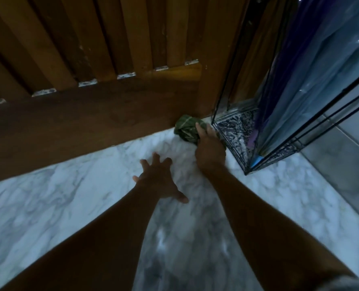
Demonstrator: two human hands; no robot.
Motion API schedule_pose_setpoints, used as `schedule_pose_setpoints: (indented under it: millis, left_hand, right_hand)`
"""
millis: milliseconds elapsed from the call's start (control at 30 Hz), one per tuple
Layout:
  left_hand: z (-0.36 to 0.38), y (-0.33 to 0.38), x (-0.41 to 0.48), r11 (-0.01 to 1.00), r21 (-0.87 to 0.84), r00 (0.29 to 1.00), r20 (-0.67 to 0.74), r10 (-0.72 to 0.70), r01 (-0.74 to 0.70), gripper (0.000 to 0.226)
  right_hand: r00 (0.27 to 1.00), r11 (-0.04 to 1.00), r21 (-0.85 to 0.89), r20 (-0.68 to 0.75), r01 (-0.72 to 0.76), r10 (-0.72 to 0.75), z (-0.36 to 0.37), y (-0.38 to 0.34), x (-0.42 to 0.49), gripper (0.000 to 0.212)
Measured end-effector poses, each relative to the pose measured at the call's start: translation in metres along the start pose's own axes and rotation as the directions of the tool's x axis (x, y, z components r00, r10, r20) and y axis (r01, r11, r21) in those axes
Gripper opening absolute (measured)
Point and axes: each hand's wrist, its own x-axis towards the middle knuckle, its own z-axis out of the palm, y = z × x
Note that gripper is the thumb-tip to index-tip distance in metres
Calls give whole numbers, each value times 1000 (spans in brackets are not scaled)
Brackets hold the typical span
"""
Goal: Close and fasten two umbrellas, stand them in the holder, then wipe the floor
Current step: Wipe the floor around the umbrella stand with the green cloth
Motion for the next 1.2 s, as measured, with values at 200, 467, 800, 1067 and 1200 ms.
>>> schedule_pose_setpoints:
  millis: [200, 467, 800, 1067, 1200]
  left_hand:
    - [1, 1, 1, 999, -33, 1000, -6, -2, 2, 133]
    - [5, -2, 2, 999, -38, 1000, -13, -3, 3, 133]
    - [8, -2, 4, 998, -65, 1000, -21, -6, 5, 134]
    - [10, -2, -2, 992, -123, 998, -38, -40, 35, 135]
    - [10, 11, -5, 989, -116, 996, -19, -92, 89, 129]
  right_hand:
    - [999, 1000, 16, -46, -13, 14, -18, 5, -27, 58]
    - [997, 968, -237, -29, -82, 77, -12, -3, -38, 64]
    - [999, 984, -174, -30, 39, -45, -12, 1, -45, 57]
    - [981, 980, -85, -89, -181, 174, -32, 52, -163, 58]
    - [965, 947, -254, -224, -194, 137, -63, 114, -183, 54]
